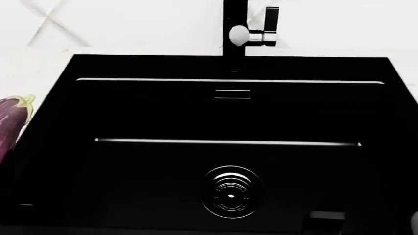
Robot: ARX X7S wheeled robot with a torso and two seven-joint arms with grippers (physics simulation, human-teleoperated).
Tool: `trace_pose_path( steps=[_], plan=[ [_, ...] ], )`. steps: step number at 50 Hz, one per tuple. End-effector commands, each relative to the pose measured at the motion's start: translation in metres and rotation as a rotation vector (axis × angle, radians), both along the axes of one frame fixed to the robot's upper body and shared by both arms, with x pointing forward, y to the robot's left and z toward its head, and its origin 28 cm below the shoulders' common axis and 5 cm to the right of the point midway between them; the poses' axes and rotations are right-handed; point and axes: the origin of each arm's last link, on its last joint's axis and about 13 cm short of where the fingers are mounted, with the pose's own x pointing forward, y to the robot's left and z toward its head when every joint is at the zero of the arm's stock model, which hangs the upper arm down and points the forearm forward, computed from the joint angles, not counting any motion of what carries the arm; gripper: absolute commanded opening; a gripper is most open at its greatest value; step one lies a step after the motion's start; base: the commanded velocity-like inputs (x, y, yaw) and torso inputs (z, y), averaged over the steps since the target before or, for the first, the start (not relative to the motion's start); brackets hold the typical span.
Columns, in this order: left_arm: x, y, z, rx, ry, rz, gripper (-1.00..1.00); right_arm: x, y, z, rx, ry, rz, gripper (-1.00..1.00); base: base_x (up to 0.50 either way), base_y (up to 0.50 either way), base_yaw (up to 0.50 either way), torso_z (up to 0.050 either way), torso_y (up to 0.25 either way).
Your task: There is a mixed pile of frozen fruits and vegetables on the counter. Locate all the frozen vegetables and place the items in a bowl on the counter. Take all the frozen fruits and defrost them in a running sink.
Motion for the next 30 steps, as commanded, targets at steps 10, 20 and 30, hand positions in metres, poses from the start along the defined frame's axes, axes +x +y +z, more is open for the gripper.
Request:
trace_pose_path(
  steps=[10, 20, 30],
  plan=[
    [-0.0011, 0.0028, 0.0018, -0.043, -0.007, -0.008, -1.00, 0.0026, -0.0030, 0.0017, -0.002, -0.037, -0.024, 1.00, 0.01, -0.50, 0.00, 0.000, 0.000],
    [-0.0015, 0.0033, 0.0018, -0.040, -0.008, -0.006, -1.00, 0.0020, -0.0034, 0.0029, -0.008, -0.046, -0.026, 1.00, 0.01, -0.50, 0.00, 0.000, 0.000],
    [-0.0017, 0.0036, 0.0022, -0.039, -0.009, -0.006, -1.00, 0.0024, -0.0029, 0.0028, -0.019, -0.052, -0.019, 1.00, 0.01, -0.50, 0.00, 0.000, 0.000]
  ],
)
